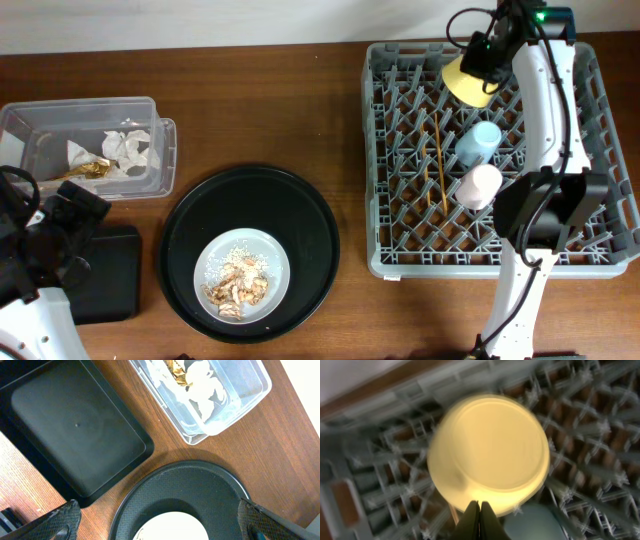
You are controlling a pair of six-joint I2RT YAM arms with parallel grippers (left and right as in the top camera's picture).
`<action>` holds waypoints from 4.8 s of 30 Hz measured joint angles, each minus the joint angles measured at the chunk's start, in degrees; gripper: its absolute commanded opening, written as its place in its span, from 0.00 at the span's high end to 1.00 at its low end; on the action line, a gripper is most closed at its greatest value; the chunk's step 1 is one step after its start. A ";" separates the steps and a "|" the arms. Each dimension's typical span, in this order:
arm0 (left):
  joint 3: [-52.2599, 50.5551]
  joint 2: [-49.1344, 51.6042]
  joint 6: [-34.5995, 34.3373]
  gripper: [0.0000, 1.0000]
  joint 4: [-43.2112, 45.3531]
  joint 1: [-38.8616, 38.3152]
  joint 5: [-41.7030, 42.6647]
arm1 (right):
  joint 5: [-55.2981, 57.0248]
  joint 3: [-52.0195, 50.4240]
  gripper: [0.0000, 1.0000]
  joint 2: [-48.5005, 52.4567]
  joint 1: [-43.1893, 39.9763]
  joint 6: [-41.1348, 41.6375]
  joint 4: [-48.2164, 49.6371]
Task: Sort waste into correct bins and load items into the dishwasher rack
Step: 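Lift the yellow bowl with the right gripper, set it upside down in rack, then release the bowl and raise the right gripper above the rack, then grasp the white plate rim with the left gripper and lift it, then tip the plate over the small black tray to dump rice and shells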
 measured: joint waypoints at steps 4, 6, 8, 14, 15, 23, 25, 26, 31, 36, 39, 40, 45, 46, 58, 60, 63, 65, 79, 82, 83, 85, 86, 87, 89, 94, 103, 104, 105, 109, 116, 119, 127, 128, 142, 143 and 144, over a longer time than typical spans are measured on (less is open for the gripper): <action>0.00 0.00 0.00 0.01 0.00 0.00 0.00 | -0.26 0.00 0.96 2.05 0.00 0.04 3.39; 0.00 0.00 0.00 0.01 0.00 0.00 0.00 | -0.72 -1.01 0.96 2.84 0.00 0.00 2.86; 0.00 0.00 0.00 0.01 0.00 0.00 0.00 | -3.10 -1.68 0.96 3.37 0.00 0.04 0.52; 0.00 0.00 0.00 0.01 0.00 0.00 0.00 | -14.99 -1.88 0.96 3.28 0.00 0.02 -2.71; 0.00 0.00 0.00 0.01 0.02 0.00 0.00 | -15.65 -1.90 0.96 3.02 0.00 0.04 -2.91; 0.00 0.00 0.00 0.01 0.00 0.00 0.00 | -18.60 -2.45 0.47 -16.50 7.96 -4.72 -12.87; 0.00 0.00 0.00 0.01 0.00 0.00 0.00 | -19.30 -2.19 0.17 -20.09 15.06 -6.56 -16.57; 0.00 0.00 0.00 0.01 0.00 0.00 0.00 | -19.39 -2.05 0.04 -20.22 17.99 -6.99 -18.67; 0.00 0.00 0.00 0.01 0.02 0.00 0.00 | -19.15 -4.24 0.02 -18.49 34.58 -8.11 -21.09; 0.00 0.00 0.00 0.01 0.02 0.00 0.00 | -17.53 -5.33 0.02 -18.14 44.39 -8.13 -20.94; 0.00 0.00 0.00 0.01 0.02 0.00 0.00 | -13.38 -5.33 0.02 -18.14 46.10 -8.13 -22.36; 0.00 0.00 0.00 0.01 0.00 0.00 0.00 | -11.47 -5.33 0.02 -18.14 46.01 -8.13 -23.32; 0.00 0.00 0.00 0.01 -0.33 0.00 0.57 | -6.88 -5.33 0.02 -18.14 45.38 -8.11 -24.61; 0.07 0.00 0.00 0.01 -2.21 0.00 1.73 | -6.80 -5.33 0.02 -18.14 45.38 -8.13 -24.57; -0.11 0.09 13.51 0.22 -17.49 -26.86 24.26 | -3.69 -5.35 0.02 -18.08 17.88 -8.13 -25.88; -0.46 0.09 12.09 0.30 -14.51 -32.15 22.82 | -3.56 -5.35 0.02 -18.08 12.92 -8.11 -26.10; -3.19 0.11 5.86 0.34 -11.78 -41.38 17.49 | -3.26 -5.35 0.02 -18.08 6.82 -8.11 -26.14; -6.29 0.17 -0.55 0.39 -9.62 -48.00 12.44 | -3.26 -5.35 0.01 -18.08 4.42 -8.09 -26.18; -11.28 35.50 -22.88 0.54 5.11 -73.85 -8.57 | -3.26 -5.35 0.02 -18.08 2.29 -8.11 -25.86; -11.30 38.12 -23.28 0.68 7.26 -73.85 -9.68 | -3.26 -5.35 0.02 -18.08 2.29 -8.15 -25.88; -11.30 38.32 -23.56 0.68 7.43 -73.85 -10.14 | -3.26 -5.35 0.02 -18.08 2.29 -8.13 -25.88; -11.30 38.84 -23.52 0.68 7.78 -73.85 -11.63 | -3.26 -5.35 0.02 -18.08 2.29 -8.13 -25.88; -11.30 38.91 -23.52 0.68 8.26 -73.85 -12.33 | -3.26 -5.35 0.02 -18.08 2.29 -8.09 -25.88; -11.30 39.28 -23.52 0.68 9.11 -73.85 -12.98 | -3.26 -5.35 0.02 -18.08 2.29 -8.11 -25.88; -11.30 40.61 -23.52 0.68 10.19 -73.85 -13.53 | -3.26 -5.35 0.02 -18.08 2.29 -8.13 -25.88; -11.30 42.77 -23.63 0.91 10.84 -73.85 -13.73 | -3.26 -5.35 0.02 -18.08 2.29 -8.13 -25.88; -11.30 42.77 -23.91 0.99 10.23 -73.85 -13.99 | -3.26 -5.35 0.02 -18.08 2.29 -8.13 -25.88; -11.30 42.77 -23.91 0.99 9.55 -73.85 -14.16 | -3.26 -5.35 0.02 -18.08 2.29 -8.15 -25.86; -11.26 42.77 -23.91 0.99 8.76 -73.85 -14.27 | -3.28 -5.35 0.02 -18.08 2.29 -8.13 -25.88; -8.59 42.99 -23.91 0.99 -1.33 -74.01 -16.11 | -3.26 -5.35 0.02 -18.08 2.29 -8.13 -25.90; -0.26 43.04 -23.91 0.99 -14.01 -72.22 -21.90 | -3.26 -5.35 0.02 -18.08 2.29 -8.11 -25.86; 3.50 43.08 -22.51 0.99 -17.38 -67.84 -23.76 | -3.26 -5.35 0.02 -18.08 2.29 -8.07 -25.90; 17.84 43.08 -12.02 0.99 -20.37 -47.32 -22.10 | -3.28 -5.35 0.01 -18.08 2.29 -8.11 -25.90; 19.56 43.08 -10.10 0.99 -20.13 -44.74 -20.33 | -3.26 -5.35 0.02 -18.08 2.29 -8.11 -25.90; 23.32 43.08 7.26 0.99 -13.18 -7.15 6.91 | -3.26 -5.35 0.02 -18.08 2.29 -8.13 -25.88; 23.32 43.10 7.52 0.99 -12.94 -5.09 8.28 | -3.26 -5.35 0.02 -18.08 2.29 -8.13 -25.88; 23.32 43.08 8.26 0.99 -12.33 -2.99 10.64 | -3.26 -5.38 0.02 -18.08 2.29 -8.13 -25.88</action>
